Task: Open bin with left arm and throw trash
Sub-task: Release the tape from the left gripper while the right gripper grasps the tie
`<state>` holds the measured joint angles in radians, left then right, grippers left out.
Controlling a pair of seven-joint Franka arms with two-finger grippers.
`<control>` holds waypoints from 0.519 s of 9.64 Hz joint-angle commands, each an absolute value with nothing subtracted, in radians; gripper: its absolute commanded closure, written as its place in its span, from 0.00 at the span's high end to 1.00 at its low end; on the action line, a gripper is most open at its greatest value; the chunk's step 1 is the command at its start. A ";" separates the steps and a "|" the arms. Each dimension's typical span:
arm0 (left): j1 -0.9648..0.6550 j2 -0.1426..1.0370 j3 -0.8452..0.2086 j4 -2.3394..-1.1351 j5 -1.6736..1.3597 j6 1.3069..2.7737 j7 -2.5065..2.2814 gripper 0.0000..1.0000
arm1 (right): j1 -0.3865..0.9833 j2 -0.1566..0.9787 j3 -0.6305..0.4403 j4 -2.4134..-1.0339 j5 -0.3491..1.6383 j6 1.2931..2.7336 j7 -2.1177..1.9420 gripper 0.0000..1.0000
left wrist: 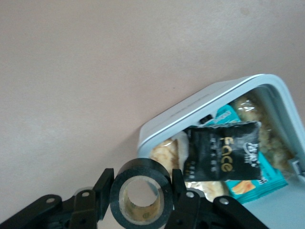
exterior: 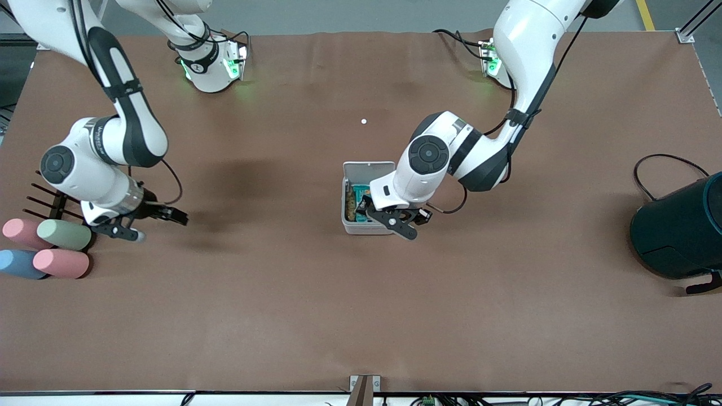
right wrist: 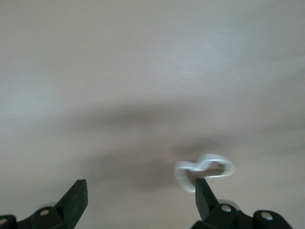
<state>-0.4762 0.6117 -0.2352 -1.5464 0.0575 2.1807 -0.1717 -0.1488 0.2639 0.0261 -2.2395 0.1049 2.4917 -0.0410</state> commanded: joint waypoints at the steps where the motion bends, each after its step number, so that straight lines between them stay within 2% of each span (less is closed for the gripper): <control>1: -0.528 0.650 -0.230 -1.493 0.048 2.163 -0.267 0.03 | -0.262 0.298 0.051 -2.287 0.094 2.595 -0.190 0.99; 2: -0.526 0.653 -0.230 -1.493 0.049 2.163 -0.265 0.09 | -0.265 0.355 0.051 -2.287 0.094 2.673 -0.199 0.99; 4: -0.523 0.655 -0.230 -1.493 0.052 2.163 -0.259 0.42 | -0.264 0.385 0.052 -2.287 0.095 2.723 -0.192 0.99; 5: -0.517 0.650 -0.230 -1.493 0.057 2.163 -0.250 0.99 | -0.265 0.384 0.055 -2.295 0.103 2.715 -0.184 0.99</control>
